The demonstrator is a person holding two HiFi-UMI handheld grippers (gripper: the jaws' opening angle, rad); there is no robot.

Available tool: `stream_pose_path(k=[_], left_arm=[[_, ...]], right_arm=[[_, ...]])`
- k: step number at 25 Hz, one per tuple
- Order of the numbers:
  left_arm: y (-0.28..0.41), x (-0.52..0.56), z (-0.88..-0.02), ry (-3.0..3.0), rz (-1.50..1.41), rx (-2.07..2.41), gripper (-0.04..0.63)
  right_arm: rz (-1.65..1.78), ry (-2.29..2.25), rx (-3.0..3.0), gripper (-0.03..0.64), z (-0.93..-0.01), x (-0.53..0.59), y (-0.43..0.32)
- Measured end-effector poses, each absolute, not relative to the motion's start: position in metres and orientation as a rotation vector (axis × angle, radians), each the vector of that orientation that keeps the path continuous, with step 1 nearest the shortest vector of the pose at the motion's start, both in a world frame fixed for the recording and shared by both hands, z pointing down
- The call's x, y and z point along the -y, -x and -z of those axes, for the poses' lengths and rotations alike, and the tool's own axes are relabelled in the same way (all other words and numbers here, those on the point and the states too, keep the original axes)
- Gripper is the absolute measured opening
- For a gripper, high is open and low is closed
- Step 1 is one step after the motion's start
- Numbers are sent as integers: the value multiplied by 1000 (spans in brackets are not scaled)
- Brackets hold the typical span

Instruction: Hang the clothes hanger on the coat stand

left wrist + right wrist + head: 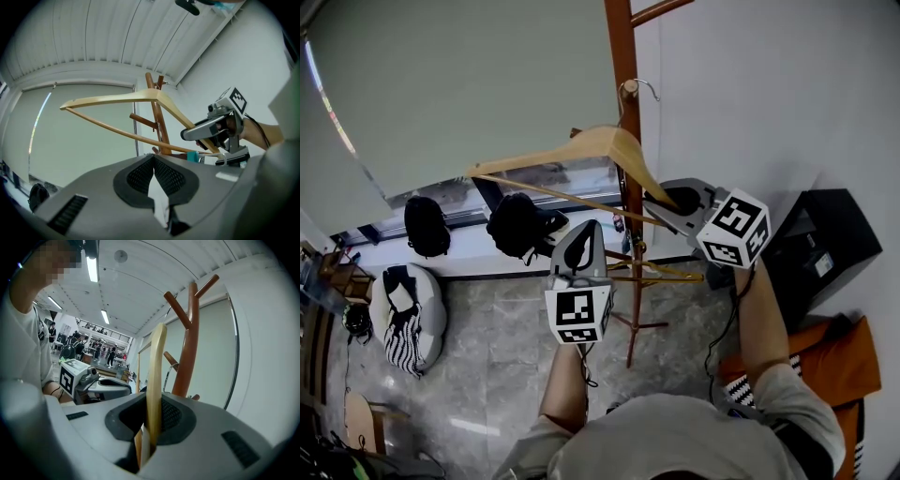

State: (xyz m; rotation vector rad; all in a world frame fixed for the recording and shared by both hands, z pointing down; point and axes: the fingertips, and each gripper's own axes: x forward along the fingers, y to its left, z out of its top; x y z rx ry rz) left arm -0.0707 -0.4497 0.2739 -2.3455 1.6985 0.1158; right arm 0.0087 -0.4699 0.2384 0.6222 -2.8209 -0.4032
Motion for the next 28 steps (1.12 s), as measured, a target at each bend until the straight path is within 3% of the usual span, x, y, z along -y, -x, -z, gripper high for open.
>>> stream_pose_path(k=[28], left_arm=[[73,475,-308,2263,-29,-1877,11]], right_arm=[[470,-526,2842,35,-264,513,-14]])
